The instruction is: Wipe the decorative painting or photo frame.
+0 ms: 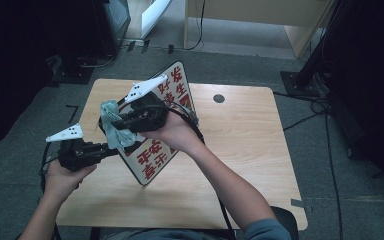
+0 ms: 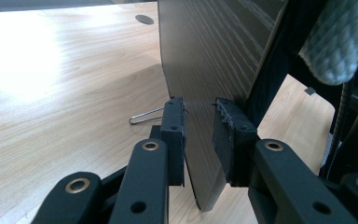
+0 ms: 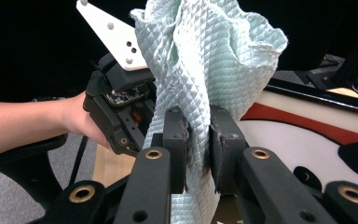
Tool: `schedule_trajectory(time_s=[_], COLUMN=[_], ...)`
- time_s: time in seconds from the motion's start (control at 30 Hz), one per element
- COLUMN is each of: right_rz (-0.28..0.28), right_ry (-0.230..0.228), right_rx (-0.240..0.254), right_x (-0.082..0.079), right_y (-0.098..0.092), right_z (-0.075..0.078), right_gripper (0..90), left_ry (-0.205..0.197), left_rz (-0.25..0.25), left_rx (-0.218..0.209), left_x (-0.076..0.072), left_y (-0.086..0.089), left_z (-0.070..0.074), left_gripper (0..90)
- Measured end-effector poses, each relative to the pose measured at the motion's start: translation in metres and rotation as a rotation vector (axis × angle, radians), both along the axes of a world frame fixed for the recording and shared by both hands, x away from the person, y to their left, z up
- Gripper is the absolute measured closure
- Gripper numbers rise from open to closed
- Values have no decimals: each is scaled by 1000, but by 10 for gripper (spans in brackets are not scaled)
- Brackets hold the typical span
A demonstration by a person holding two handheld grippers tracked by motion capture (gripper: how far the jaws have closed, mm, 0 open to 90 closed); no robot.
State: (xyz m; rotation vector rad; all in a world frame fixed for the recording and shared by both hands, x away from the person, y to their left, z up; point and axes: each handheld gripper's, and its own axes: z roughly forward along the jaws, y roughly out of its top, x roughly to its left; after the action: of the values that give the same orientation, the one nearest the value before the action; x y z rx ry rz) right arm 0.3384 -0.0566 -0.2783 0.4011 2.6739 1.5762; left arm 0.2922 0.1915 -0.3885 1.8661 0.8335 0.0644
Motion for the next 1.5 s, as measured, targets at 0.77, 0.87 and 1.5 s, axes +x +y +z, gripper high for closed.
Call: schedule_trajectory(time_s=[0.77,0.87,1.5], right_rz=[-15,-21,-27], right_ry=[34,44,71], right_rx=[-5,-8,-12], right_x=[4,4,3], right_y=[-8,-10,-22], right_z=[-24,-29,-57], right_gripper=[791,790,785], left_ry=[2,2,0], left_rz=[-5,-7,-13], left_rx=[-5,-4,-8], left_x=[2,2,3], left_y=[0,1,0], left_z=[0,0,-1], left_gripper=[736,736,736])
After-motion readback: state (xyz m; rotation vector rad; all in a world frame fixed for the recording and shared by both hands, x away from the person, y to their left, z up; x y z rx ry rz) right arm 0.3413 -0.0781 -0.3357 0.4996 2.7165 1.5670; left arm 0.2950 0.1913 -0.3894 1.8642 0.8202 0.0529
